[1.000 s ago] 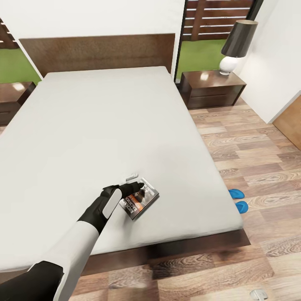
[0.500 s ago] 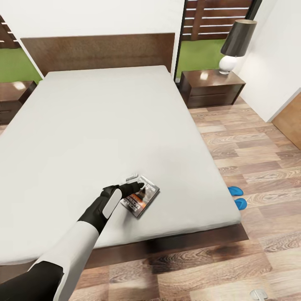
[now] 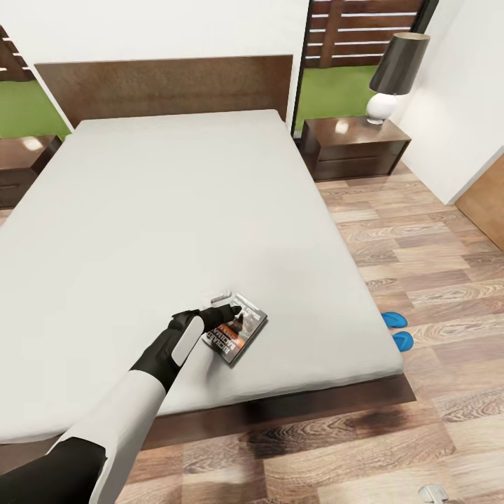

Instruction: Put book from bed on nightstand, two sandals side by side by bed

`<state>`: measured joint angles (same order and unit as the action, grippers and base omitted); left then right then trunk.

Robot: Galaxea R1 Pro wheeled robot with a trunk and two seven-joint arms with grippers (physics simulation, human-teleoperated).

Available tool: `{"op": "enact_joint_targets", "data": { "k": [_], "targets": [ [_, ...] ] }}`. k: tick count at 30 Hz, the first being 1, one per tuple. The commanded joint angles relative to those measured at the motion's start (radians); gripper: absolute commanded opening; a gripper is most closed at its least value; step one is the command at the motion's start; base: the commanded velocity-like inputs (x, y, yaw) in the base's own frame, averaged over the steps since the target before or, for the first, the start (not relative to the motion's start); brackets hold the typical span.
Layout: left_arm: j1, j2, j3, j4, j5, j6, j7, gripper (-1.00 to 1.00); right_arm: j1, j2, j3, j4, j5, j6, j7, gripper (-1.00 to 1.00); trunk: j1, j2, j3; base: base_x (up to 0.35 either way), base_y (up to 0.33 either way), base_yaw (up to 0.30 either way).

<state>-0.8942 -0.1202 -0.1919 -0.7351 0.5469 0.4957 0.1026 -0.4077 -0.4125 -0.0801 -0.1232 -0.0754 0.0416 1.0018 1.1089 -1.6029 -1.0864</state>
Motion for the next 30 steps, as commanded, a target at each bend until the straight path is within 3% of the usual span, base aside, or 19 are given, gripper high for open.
{"op": "enact_joint_targets", "data": {
  "k": [1,30],
  "targets": [
    [0.000,0.001,-0.003,-0.001,0.012,0.004,0.011,1.00,0.000,0.000,-0.007,0.000,0.002,0.004,0.004,1.00,0.000,0.000,-0.001,0.000,0.000,0.000],
    [0.000,0.002,-0.003,-0.001,0.011,0.003,0.011,1.00,0.000,0.000,-0.007,0.000,0.002,0.004,0.004,1.00,0.000,0.000,-0.001,0.039,0.000,0.000]
  ]
}}
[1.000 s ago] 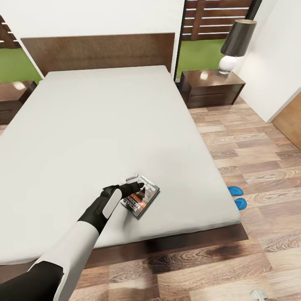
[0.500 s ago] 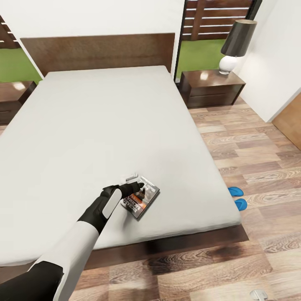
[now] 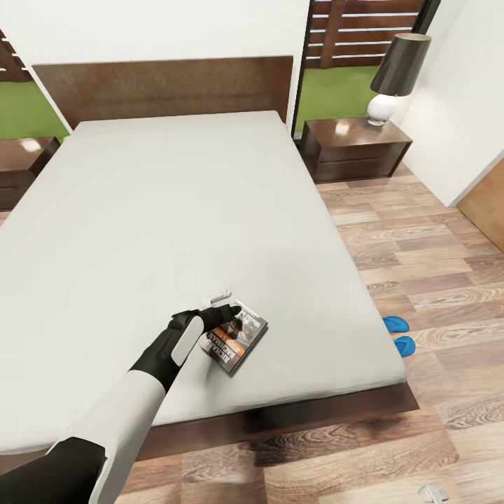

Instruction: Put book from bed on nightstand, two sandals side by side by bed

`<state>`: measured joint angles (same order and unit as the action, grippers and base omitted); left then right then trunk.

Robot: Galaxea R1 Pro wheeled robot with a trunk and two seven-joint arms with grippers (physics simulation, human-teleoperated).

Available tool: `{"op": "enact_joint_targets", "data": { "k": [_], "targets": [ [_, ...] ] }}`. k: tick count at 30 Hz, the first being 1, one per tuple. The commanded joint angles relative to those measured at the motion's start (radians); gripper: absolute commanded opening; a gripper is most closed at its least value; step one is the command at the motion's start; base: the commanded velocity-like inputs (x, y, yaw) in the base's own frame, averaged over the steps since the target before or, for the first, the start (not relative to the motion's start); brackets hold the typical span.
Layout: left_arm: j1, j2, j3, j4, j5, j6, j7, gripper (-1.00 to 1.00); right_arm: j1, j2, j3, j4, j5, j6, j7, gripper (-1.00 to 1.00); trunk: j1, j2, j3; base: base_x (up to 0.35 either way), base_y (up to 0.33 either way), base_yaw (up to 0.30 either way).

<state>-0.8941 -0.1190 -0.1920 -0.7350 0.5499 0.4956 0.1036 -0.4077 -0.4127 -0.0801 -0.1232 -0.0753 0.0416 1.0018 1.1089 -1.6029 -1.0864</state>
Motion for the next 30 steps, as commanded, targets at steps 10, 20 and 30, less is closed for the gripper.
{"op": "enact_joint_targets", "data": {
  "k": [10,20,30],
  "targets": [
    [0.000,0.001,-0.003,-0.001,0.008,0.003,0.010,1.00,0.000,0.000,-0.007,0.000,0.002,0.004,0.004,1.00,0.000,0.000,-0.001,0.077,-0.073,0.000],
    [0.000,0.000,-0.003,-0.001,0.008,0.003,0.010,1.00,0.000,0.000,-0.007,0.000,0.002,0.004,0.004,1.00,0.000,0.000,-0.001,0.007,-0.009,0.000],
    [0.000,-0.001,-0.003,-0.001,0.008,0.003,0.010,1.00,-0.001,0.000,-0.007,0.000,0.002,0.004,0.004,1.00,0.000,0.000,-0.001,0.029,-0.072,0.000]
  ]
}}
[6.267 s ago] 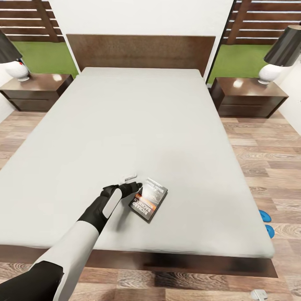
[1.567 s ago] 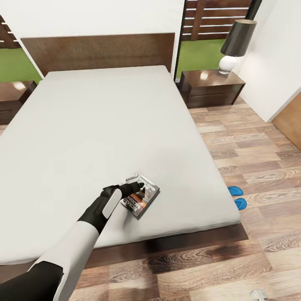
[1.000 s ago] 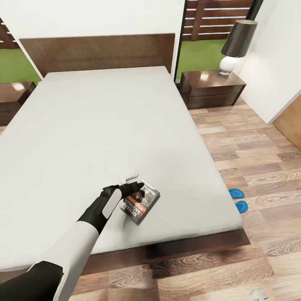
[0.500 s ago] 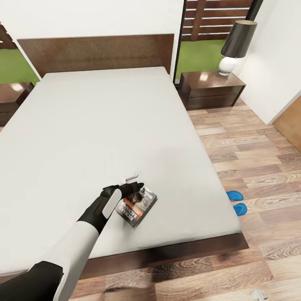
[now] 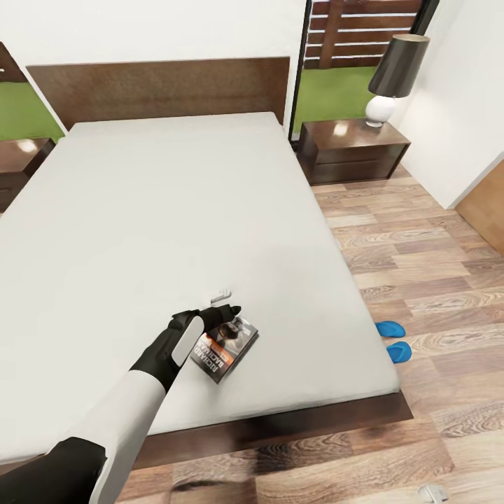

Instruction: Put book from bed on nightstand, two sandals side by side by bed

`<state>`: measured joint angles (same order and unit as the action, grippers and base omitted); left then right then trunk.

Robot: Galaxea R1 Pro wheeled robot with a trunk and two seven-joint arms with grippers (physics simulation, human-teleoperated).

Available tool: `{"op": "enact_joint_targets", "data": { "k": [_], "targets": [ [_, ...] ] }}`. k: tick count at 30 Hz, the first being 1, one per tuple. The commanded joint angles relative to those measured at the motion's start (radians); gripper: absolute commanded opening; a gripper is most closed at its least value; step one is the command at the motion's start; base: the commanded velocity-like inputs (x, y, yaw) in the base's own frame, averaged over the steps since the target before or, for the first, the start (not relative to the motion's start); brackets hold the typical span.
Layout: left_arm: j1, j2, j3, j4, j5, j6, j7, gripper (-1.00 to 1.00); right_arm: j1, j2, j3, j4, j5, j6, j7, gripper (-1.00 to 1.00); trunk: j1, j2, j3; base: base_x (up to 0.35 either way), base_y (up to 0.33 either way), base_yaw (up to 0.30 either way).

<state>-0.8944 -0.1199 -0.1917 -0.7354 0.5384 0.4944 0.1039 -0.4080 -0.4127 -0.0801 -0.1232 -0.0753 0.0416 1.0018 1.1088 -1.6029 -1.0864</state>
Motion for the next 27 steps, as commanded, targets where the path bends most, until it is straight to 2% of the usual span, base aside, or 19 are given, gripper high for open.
{"op": "enact_joint_targets", "data": {
  "k": [1,12,18,27],
  "targets": [
    [0.000,0.000,-0.003,-0.001,0.020,0.004,0.010,1.00,0.000,0.000,-0.007,0.000,0.002,0.004,0.004,1.00,0.000,0.000,-0.001,0.001,-0.004,0.000],
    [0.000,0.000,-0.003,-0.001,0.020,0.004,0.010,1.00,0.000,0.000,-0.007,0.000,0.002,0.004,0.004,1.00,0.000,0.000,-0.001,0.000,-0.001,0.000],
    [0.000,0.000,-0.003,-0.001,0.020,0.004,0.010,1.00,0.000,0.000,-0.007,0.000,0.002,0.004,0.004,1.00,0.000,0.000,-0.001,-0.151,0.000,0.000],
    [0.000,0.000,-0.003,-0.001,0.020,0.004,0.010,1.00,0.000,0.000,-0.007,0.000,0.002,0.004,0.004,1.00,0.000,0.000,-0.001,-0.023,0.000,0.000]
  ]
}}
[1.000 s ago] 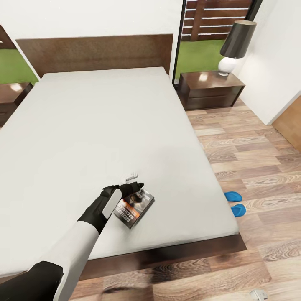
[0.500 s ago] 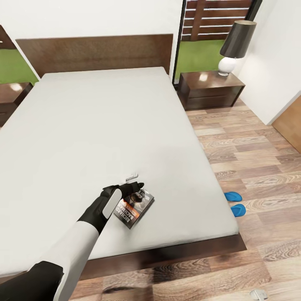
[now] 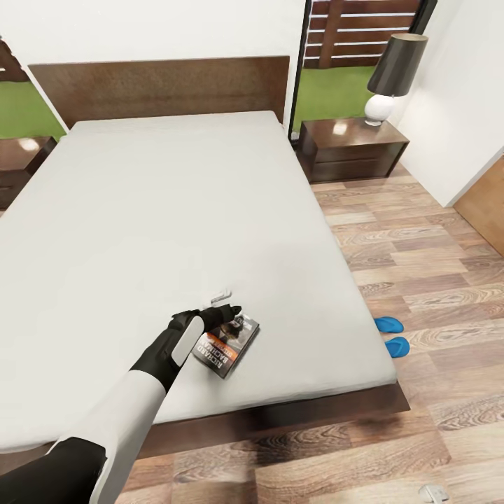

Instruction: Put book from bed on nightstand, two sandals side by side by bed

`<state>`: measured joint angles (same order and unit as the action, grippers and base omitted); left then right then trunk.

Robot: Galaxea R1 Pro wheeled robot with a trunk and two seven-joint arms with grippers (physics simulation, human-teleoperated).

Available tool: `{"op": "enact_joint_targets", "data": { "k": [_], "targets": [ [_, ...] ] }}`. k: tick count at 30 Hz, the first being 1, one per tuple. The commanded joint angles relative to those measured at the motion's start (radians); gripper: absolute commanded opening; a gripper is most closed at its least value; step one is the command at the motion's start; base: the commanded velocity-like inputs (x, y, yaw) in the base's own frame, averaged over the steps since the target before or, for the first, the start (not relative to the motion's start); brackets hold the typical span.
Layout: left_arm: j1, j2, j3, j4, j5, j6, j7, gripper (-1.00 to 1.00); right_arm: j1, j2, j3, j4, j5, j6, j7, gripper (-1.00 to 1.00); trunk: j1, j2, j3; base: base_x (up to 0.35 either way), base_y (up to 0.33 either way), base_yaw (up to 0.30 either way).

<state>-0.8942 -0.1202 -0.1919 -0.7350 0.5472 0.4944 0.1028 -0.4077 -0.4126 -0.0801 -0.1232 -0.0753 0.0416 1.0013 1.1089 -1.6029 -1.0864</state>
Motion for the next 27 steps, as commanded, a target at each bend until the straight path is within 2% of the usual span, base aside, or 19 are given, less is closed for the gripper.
{"op": "enact_joint_targets", "data": {
  "k": [1,9,18,22,27],
  "targets": [
    [0.000,0.001,-0.003,-0.001,0.011,0.004,0.011,1.00,0.000,0.000,-0.007,0.000,0.002,0.004,0.005,1.00,0.000,0.000,-0.001,-0.001,0.000,0.000],
    [0.000,0.001,-0.003,-0.001,0.011,0.004,0.011,1.00,0.000,0.000,-0.007,0.000,0.002,0.004,0.005,1.00,0.000,0.000,-0.001,-0.004,0.000,0.000],
    [0.000,0.001,-0.003,0.000,0.013,0.004,0.011,1.00,0.000,0.000,-0.007,0.000,0.002,0.004,0.005,1.00,0.000,0.000,-0.001,-0.104,0.000,0.000],
    [0.000,0.001,-0.003,0.042,0.010,0.000,0.010,1.00,0.000,0.000,-0.007,0.000,0.002,0.004,0.005,1.00,0.000,0.000,-0.001,-0.006,0.000,0.000],
    [0.000,0.001,-0.003,0.050,0.010,0.000,0.009,1.00,0.000,0.000,-0.007,0.000,0.002,0.004,0.005,1.00,0.000,0.000,-0.001,0.000,0.000,0.000]
  ]
}}
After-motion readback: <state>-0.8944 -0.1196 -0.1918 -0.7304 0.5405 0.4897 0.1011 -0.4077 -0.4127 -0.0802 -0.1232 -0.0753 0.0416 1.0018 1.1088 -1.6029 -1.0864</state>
